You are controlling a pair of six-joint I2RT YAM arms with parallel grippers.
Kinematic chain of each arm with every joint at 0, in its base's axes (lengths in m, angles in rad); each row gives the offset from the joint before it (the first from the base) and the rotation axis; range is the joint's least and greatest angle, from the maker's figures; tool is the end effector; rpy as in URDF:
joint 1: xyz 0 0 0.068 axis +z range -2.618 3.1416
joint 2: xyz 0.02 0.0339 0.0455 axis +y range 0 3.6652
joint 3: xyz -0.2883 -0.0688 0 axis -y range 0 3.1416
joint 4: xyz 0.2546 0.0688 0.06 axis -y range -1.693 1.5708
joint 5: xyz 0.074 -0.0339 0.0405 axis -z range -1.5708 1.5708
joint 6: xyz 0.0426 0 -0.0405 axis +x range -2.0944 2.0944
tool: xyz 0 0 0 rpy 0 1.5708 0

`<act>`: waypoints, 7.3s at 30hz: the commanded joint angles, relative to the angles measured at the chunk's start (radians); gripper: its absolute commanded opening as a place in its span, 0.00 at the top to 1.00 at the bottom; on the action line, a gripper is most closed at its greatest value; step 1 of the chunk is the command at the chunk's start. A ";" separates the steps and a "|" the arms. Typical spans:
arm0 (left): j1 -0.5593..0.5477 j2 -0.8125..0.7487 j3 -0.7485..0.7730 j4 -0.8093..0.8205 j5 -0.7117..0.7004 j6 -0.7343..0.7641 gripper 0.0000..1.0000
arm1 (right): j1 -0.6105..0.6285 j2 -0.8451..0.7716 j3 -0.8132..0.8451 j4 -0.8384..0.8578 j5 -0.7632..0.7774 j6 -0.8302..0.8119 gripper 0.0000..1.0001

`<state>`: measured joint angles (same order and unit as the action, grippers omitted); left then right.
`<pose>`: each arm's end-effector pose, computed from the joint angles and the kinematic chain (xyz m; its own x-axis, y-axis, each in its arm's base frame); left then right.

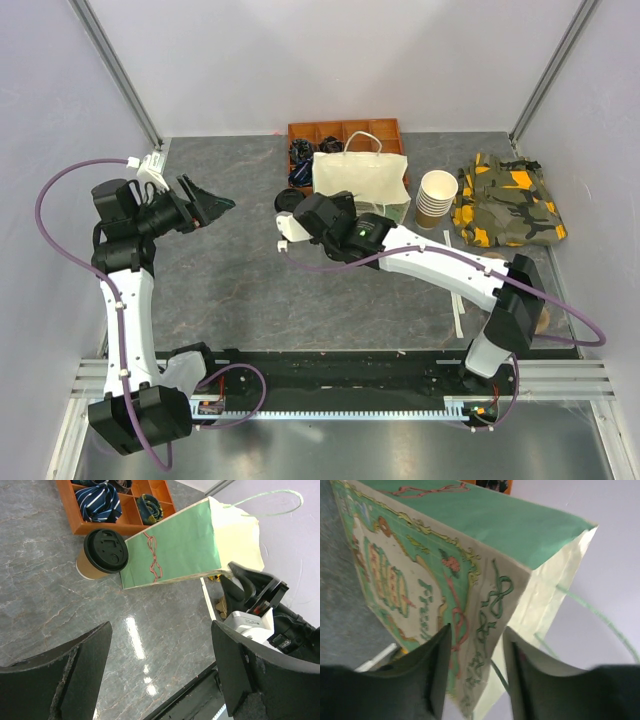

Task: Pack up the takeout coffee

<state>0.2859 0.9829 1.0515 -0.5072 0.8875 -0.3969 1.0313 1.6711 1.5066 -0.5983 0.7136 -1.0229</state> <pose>0.2025 0.0251 0.3879 -0.5673 -0.4211 -0.7077 0.2995 0.6950 -0.6537 0.2225 0.3174 0.3445 0.1613 -0.9869 0.0095 -0.5142 -0.0923 -0.8527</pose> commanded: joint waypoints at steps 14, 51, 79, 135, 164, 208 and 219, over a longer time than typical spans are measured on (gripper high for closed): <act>0.002 -0.003 0.001 0.019 0.028 -0.005 0.11 | 0.012 -0.108 0.515 -0.389 -0.221 0.225 0.15; -0.028 0.028 -0.119 0.079 0.217 0.093 0.15 | -1.459 -0.447 -0.166 -0.859 -0.799 0.169 0.35; -0.047 0.013 -0.130 0.082 0.214 0.082 0.17 | -1.633 -0.102 -0.238 -0.759 -0.821 -0.143 0.58; -0.067 0.031 -0.143 0.101 0.188 0.072 0.18 | -1.633 -0.059 -0.206 -0.822 -0.849 -0.175 1.00; -0.654 0.069 0.221 0.052 -0.017 0.455 0.23 | -1.662 0.024 -0.217 -0.862 -1.000 -0.145 1.00; -1.522 1.105 0.248 1.214 -0.403 1.590 0.59 | -1.627 0.162 -0.189 -0.864 -1.168 -0.172 1.00; -1.558 1.223 0.306 1.322 -0.427 1.650 0.62 | -1.627 0.179 -0.189 -0.862 -1.168 -0.174 1.00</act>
<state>-1.2652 2.1826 1.3102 0.7185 0.4721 1.1938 -0.6041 1.8187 1.3075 -1.4227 -0.3965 -1.1671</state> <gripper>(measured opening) 0.390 0.019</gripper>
